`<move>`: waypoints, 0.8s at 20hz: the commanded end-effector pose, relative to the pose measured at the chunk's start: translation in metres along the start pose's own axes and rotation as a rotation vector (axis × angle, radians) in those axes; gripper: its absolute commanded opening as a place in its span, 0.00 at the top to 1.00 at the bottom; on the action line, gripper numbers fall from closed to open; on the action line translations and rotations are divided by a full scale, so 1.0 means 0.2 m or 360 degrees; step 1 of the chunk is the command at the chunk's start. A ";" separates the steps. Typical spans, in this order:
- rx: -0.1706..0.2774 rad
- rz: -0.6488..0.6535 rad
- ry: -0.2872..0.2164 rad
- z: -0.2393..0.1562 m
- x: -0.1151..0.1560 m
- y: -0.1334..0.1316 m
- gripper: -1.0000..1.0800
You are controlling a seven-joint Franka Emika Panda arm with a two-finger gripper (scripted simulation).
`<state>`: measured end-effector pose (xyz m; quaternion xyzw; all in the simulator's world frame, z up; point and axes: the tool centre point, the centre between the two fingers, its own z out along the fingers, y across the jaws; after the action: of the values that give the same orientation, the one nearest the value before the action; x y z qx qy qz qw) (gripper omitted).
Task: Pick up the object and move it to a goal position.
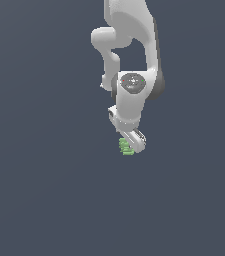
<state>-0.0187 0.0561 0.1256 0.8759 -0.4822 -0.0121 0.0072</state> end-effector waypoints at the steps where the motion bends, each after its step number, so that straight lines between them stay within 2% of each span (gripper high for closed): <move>1: 0.0005 0.0102 0.0002 0.01 -0.01 -0.01 0.04; 16: 0.0034 0.0652 0.0011 0.05 -0.09 -0.04 0.04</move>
<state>-0.0214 0.0745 0.1171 0.7692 -0.6390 -0.0031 0.0025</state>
